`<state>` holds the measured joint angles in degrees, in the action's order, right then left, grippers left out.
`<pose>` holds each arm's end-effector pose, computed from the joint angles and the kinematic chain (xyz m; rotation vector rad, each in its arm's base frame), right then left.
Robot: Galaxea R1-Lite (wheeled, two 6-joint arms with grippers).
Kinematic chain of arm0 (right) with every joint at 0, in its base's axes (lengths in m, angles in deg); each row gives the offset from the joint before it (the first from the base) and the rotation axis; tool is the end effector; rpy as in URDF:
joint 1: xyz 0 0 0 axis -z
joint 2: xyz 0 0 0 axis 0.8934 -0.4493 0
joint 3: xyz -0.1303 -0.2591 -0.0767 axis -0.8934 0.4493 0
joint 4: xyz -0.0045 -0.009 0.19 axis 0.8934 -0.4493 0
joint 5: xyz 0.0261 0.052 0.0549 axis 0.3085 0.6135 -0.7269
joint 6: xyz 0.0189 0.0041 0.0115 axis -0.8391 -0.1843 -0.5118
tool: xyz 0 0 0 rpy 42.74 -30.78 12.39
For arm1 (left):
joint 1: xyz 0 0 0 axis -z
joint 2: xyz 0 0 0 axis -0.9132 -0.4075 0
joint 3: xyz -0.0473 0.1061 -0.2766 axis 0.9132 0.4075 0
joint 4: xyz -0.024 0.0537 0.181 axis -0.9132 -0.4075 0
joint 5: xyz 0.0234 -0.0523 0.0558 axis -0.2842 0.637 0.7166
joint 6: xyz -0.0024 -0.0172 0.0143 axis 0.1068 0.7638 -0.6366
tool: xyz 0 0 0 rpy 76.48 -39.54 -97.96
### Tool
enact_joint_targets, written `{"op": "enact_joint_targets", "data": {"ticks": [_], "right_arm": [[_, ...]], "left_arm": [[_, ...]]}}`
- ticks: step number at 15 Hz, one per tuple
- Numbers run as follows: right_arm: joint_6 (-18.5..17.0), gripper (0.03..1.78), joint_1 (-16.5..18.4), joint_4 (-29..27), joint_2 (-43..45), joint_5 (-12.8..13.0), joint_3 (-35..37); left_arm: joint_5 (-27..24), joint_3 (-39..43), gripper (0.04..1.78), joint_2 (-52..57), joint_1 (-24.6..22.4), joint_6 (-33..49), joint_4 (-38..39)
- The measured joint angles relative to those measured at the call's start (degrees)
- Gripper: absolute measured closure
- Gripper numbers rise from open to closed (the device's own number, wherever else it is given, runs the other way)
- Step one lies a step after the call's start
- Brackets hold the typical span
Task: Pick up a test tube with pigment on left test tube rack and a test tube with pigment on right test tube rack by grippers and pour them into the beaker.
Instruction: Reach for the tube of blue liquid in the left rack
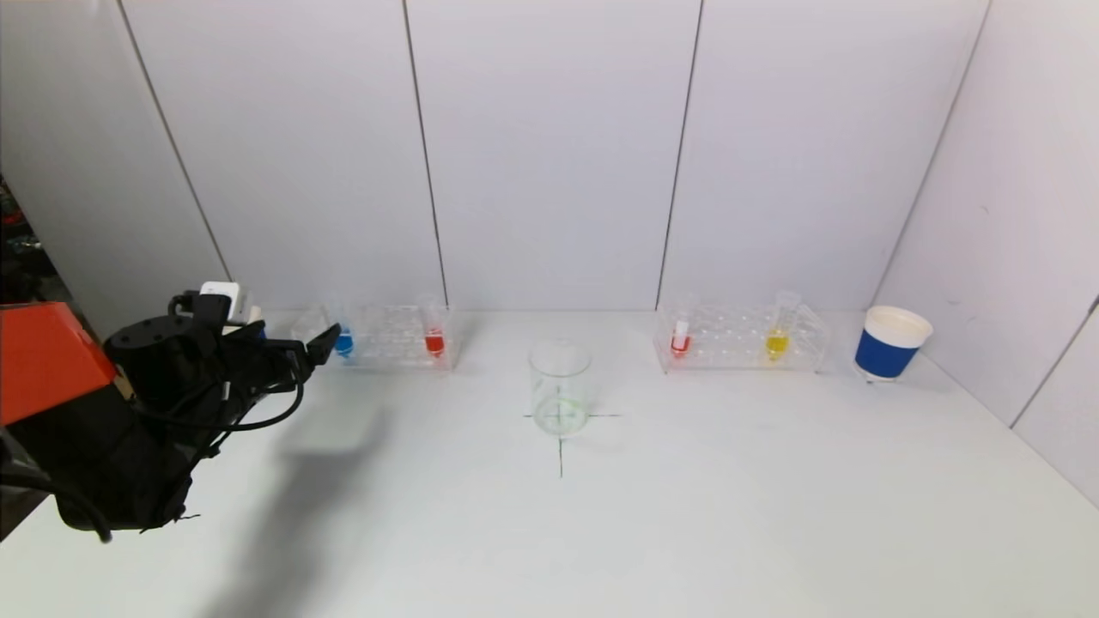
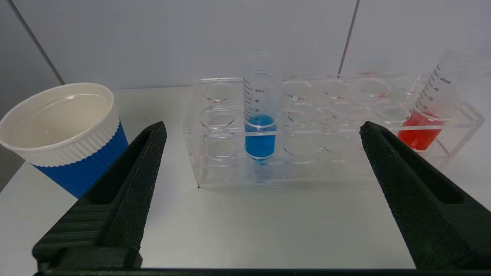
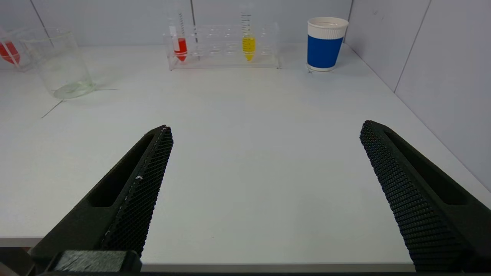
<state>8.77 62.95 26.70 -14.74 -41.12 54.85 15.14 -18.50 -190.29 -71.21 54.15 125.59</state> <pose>-0.0229 -0.0005 0.0761 0.0308 -0.0085 -0.0060 0.3488 0.0286 0.0771 0.0068 0.0338 -0.0652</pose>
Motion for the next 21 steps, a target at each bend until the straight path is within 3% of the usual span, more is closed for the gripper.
{"op": "enact_joint_targets", "data": {"ticks": [21], "right_arm": [[0.0, 0.04, 0.0, 0.0, 0.0, 0.0, 0.0]], "left_arm": [[0.1, -15.4, 0.06, -9.9, 0.9, 0.0, -2.7]]}}
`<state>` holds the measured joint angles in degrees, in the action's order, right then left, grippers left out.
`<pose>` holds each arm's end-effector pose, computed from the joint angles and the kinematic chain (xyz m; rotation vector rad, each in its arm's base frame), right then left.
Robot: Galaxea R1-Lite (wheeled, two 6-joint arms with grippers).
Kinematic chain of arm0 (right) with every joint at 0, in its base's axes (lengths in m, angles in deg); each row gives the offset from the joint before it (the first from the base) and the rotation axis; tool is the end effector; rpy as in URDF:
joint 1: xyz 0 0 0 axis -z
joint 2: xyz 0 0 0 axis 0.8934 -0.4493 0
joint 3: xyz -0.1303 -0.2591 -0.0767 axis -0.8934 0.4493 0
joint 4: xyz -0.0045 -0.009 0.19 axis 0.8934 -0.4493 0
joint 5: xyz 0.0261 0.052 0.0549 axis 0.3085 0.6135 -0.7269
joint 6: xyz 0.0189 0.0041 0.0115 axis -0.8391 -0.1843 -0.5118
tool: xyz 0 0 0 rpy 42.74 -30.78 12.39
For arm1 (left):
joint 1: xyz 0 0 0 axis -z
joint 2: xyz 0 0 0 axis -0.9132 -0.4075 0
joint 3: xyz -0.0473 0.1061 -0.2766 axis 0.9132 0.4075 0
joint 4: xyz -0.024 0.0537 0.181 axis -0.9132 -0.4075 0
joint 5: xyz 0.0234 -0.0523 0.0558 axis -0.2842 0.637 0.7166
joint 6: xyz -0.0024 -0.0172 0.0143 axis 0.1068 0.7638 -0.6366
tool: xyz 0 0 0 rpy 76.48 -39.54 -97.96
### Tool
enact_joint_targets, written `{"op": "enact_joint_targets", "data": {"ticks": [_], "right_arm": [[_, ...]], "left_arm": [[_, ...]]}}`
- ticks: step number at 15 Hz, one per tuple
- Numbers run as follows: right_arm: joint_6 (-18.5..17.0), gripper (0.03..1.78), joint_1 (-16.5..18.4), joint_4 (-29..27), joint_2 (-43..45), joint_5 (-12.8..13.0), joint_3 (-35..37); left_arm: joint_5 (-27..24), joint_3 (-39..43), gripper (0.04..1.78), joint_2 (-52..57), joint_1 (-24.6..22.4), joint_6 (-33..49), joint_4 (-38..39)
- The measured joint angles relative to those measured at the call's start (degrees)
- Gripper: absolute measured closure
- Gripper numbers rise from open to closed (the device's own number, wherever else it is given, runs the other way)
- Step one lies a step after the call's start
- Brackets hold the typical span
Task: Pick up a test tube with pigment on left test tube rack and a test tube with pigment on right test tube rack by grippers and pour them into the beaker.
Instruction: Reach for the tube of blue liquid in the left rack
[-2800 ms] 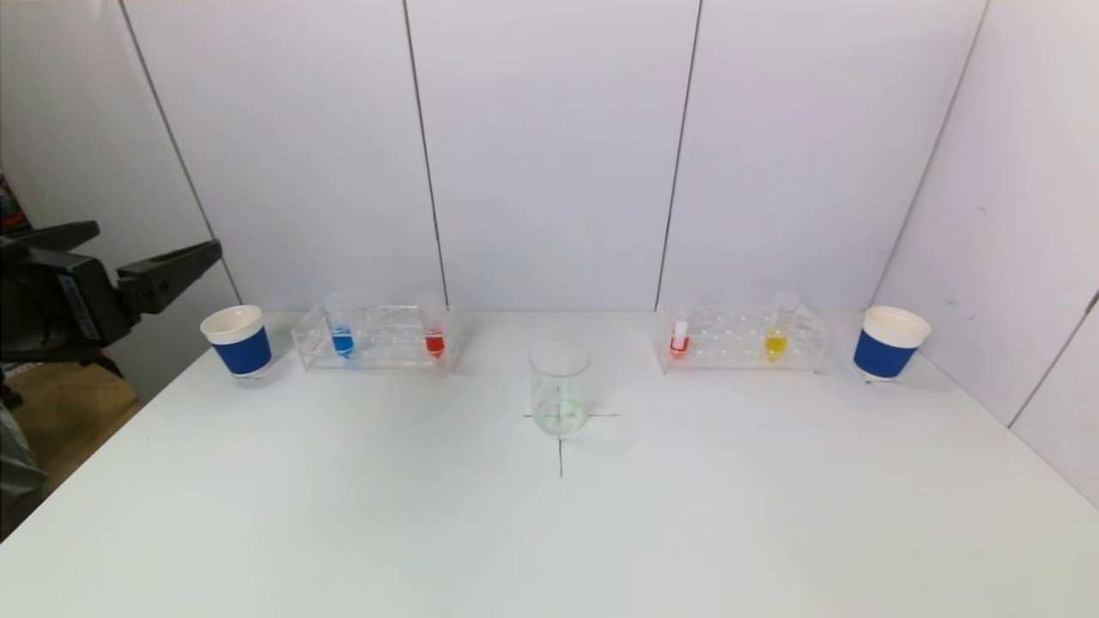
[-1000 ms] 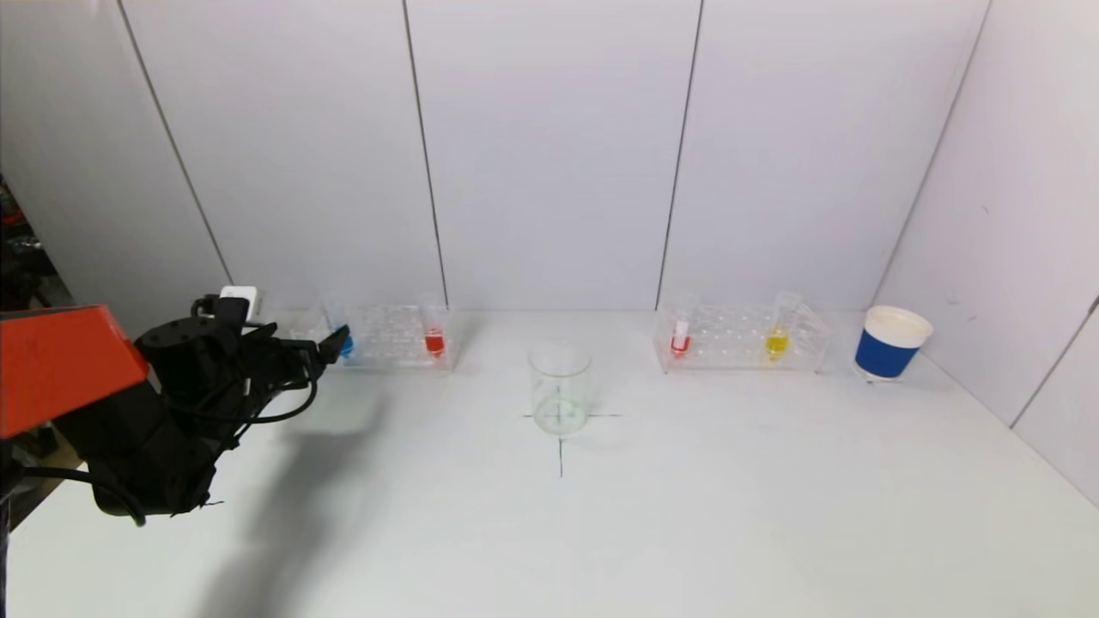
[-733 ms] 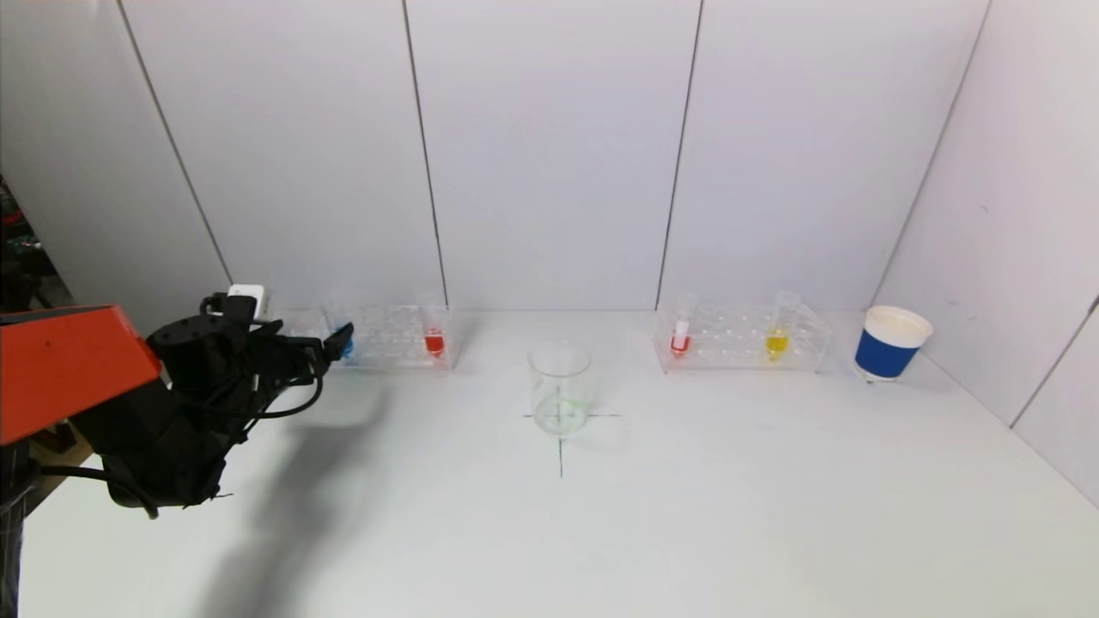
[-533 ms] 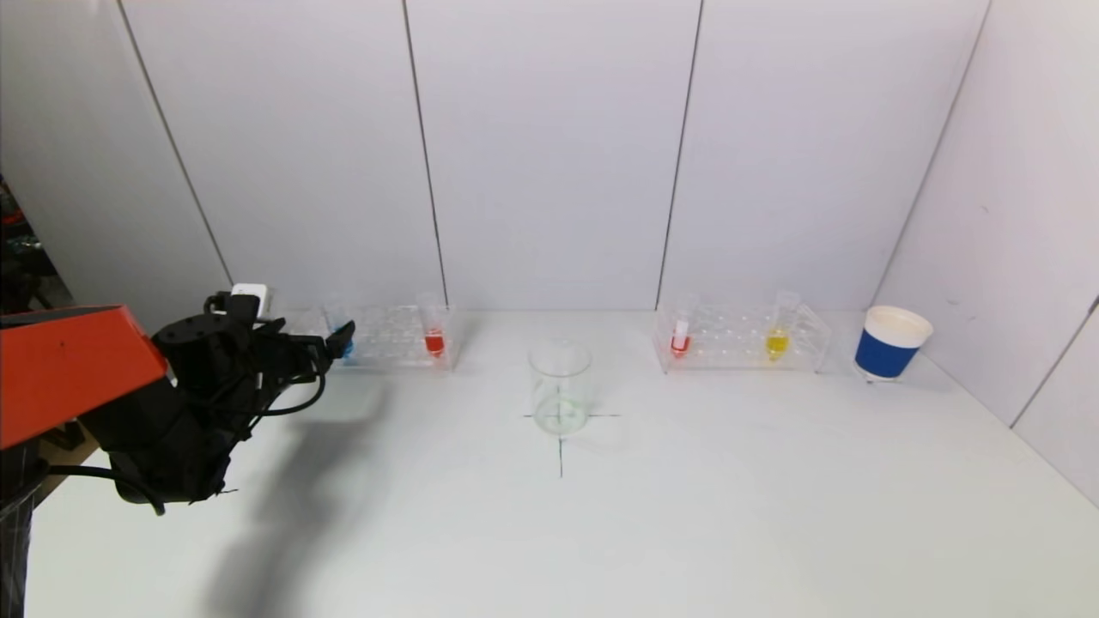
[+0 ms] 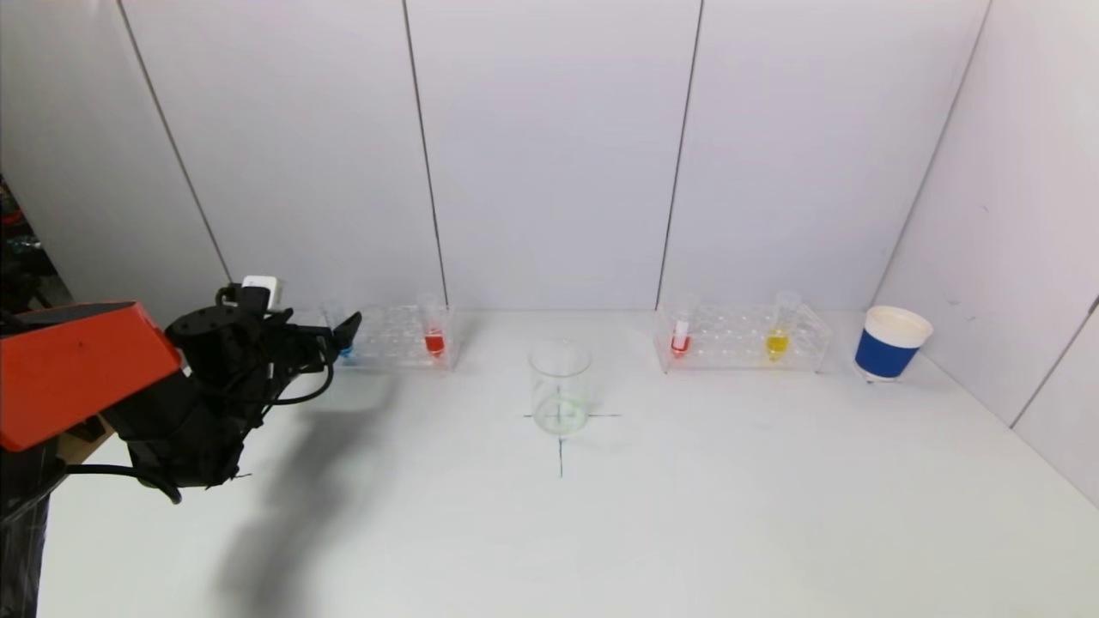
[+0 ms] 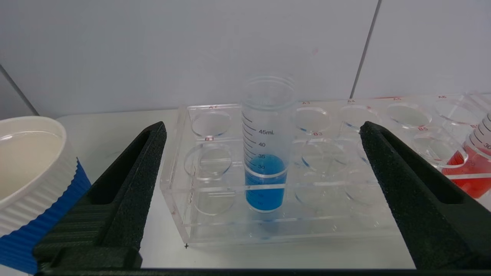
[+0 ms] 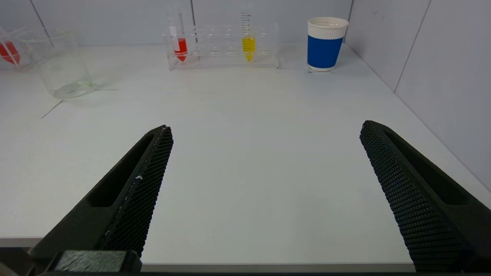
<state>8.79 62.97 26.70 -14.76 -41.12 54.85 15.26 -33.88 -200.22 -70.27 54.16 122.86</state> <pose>-0.0229 -0.0004 0.0761 0.0305 -0.0082 -0.0064 0.4058 0.0272 0.0587 0.0124 -0.0134 -0.0793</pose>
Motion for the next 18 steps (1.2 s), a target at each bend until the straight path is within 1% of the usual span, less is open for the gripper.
{"op": "enact_joint_targets", "data": {"ticks": [10, 18], "right_arm": [[0.0, 0.04, 0.0, 0.0, 0.0, 0.0, 0.0], [0.0, 0.04, 0.0, 0.0, 0.0, 0.0, 0.0]], "left_arm": [[0.1, -6.9, 0.06, -3.1, 0.0, -0.1, -2.5], [0.0, -7.8, 0.06, -4.0, 0.1, -0.2, -2.5]]}}
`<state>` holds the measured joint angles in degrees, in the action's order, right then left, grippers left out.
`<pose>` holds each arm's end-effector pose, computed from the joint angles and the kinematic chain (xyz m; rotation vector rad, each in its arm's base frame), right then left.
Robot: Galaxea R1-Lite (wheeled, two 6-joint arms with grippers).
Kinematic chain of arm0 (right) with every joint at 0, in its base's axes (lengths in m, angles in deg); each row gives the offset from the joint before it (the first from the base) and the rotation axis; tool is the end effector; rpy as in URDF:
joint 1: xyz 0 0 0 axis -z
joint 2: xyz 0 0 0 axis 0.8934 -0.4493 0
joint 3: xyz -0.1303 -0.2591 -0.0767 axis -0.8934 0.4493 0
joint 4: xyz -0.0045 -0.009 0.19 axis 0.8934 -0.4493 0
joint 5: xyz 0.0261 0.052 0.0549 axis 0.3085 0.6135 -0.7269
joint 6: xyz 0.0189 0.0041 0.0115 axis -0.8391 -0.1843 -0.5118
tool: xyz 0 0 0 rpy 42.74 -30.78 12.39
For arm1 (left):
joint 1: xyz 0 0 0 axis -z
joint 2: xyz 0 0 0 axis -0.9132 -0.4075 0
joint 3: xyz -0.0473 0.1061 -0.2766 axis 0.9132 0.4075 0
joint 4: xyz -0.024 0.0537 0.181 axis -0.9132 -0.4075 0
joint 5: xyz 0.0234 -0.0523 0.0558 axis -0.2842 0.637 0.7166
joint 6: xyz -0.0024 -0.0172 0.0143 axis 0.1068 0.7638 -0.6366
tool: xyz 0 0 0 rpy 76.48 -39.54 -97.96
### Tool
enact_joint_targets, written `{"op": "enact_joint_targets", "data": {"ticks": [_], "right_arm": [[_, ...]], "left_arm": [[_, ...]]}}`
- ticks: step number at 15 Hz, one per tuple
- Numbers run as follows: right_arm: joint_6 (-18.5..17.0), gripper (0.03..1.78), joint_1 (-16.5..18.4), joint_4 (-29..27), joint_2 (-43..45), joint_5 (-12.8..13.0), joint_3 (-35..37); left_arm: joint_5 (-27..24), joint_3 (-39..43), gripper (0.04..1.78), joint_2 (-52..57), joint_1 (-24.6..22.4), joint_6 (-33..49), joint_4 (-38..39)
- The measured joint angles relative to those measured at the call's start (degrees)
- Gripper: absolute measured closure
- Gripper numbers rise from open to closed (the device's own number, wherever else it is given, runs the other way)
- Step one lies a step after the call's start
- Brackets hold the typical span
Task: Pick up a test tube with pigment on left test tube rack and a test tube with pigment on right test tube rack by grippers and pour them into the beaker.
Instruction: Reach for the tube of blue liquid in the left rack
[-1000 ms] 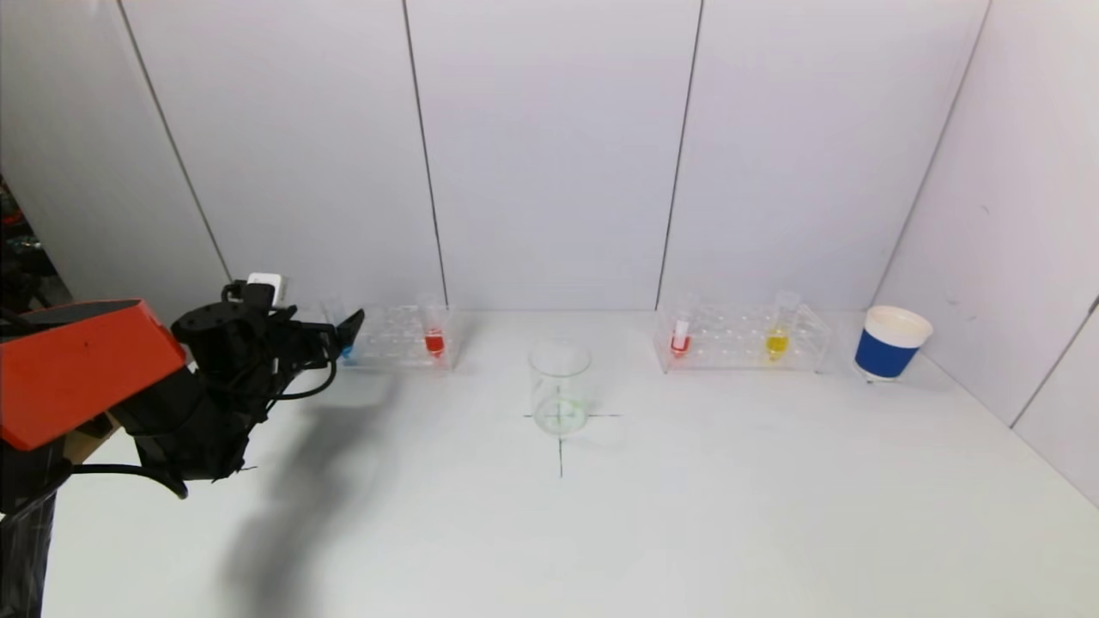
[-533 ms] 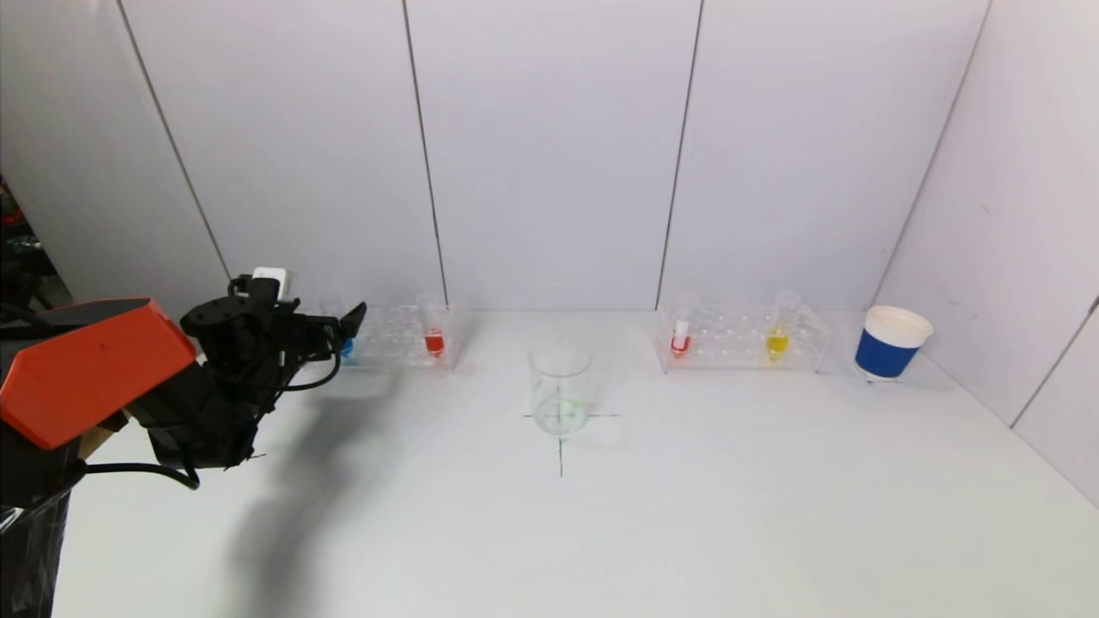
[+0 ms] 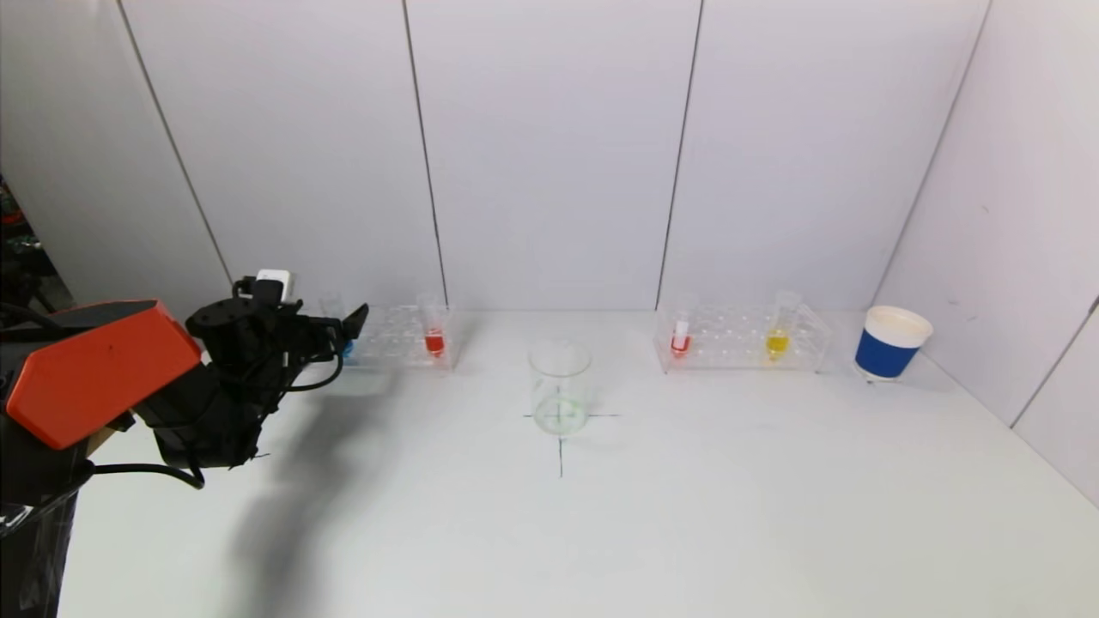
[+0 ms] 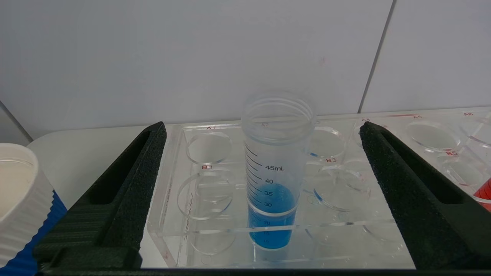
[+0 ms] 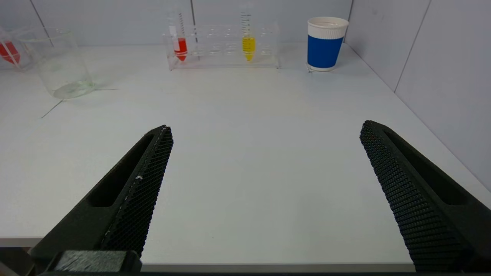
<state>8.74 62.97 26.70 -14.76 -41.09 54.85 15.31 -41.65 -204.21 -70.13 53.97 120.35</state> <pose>-0.0229 -0.0005 0.0761 0.0313 -0.0082 -0.0069 0.4310 0.0281 0.0532 0.0182 -0.0356 -0.0807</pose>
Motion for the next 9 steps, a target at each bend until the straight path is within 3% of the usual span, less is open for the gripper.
{"op": "enact_joint_targets", "data": {"ticks": [9], "right_arm": [[0.0, 0.04, 0.0, 0.0, 0.0, 0.0, 0.0]], "left_arm": [[0.0, 0.0, 0.06, -0.1, 0.5, 0.0, 0.0]]}}
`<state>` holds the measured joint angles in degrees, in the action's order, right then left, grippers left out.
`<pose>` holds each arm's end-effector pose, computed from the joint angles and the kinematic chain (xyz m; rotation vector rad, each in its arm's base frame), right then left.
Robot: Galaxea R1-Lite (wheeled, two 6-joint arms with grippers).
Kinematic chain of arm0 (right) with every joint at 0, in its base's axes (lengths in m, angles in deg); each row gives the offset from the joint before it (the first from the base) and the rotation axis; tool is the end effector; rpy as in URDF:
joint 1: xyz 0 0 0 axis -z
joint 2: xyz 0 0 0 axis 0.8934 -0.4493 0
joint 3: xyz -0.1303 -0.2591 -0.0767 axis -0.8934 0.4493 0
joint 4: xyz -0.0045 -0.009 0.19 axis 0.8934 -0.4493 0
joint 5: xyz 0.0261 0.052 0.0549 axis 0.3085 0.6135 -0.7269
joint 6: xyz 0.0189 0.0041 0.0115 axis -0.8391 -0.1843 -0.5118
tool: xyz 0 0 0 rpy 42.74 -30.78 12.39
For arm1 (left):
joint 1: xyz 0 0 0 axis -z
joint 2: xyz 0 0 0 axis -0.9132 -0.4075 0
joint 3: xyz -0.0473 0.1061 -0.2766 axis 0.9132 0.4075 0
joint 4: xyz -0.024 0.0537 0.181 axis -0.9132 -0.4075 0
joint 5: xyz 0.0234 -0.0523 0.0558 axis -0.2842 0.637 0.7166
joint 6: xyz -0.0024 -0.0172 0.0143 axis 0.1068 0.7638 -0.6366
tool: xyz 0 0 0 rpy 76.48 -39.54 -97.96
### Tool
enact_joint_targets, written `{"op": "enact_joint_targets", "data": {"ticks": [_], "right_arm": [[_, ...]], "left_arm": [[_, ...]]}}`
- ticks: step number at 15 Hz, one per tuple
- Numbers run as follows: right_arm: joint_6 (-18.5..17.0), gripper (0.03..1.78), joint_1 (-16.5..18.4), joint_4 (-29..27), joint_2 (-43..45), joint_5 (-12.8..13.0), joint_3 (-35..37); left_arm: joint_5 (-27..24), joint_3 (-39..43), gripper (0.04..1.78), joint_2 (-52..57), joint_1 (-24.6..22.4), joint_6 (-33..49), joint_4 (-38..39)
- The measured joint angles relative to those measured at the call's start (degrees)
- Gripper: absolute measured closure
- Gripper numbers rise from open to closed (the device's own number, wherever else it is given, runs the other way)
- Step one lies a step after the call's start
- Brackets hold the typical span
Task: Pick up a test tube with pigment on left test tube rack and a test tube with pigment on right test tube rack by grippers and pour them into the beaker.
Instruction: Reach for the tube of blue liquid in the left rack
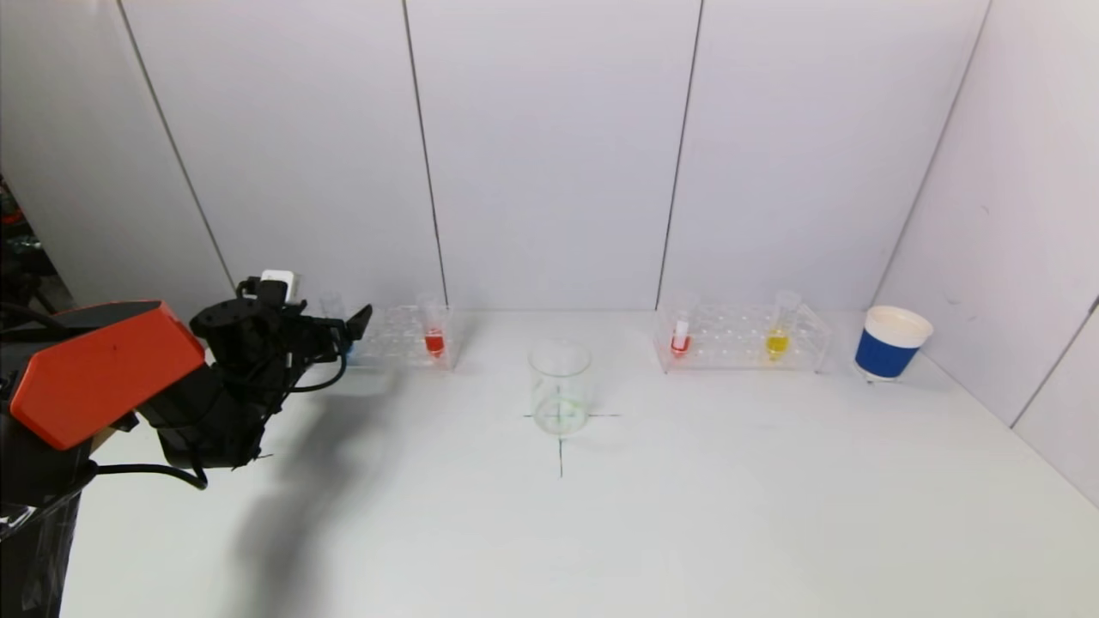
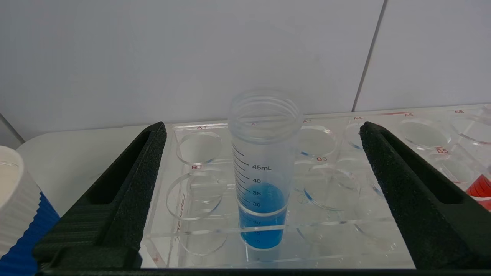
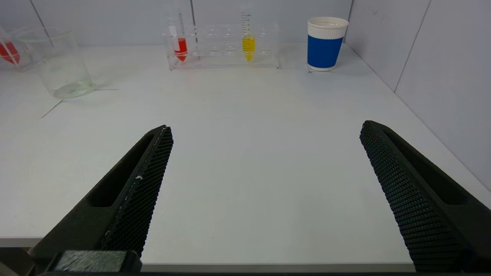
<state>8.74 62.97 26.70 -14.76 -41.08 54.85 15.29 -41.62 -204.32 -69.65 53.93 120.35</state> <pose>-0.0229 -0.0005 0.0761 0.0313 -0.0082 -0.0071 0.4312 0.0245 0.0522 0.0184 -0.0333 -0.0894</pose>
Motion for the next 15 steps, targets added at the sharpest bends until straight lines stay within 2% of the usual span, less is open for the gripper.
{"op": "enact_joint_targets", "data": {"ticks": [13, 15], "right_arm": [[0.0, 0.04, 0.0, 0.0, 0.0, 0.0, 0.0], [0.0, 0.04, 0.0, 0.0, 0.0, 0.0, 0.0]], "left_arm": [[0.0, -0.9, 0.06, 0.0, -0.1, 0.0, -0.2], [0.0, -0.9, 0.12, 0.0, 0.0, 0.0, -0.2]]}}
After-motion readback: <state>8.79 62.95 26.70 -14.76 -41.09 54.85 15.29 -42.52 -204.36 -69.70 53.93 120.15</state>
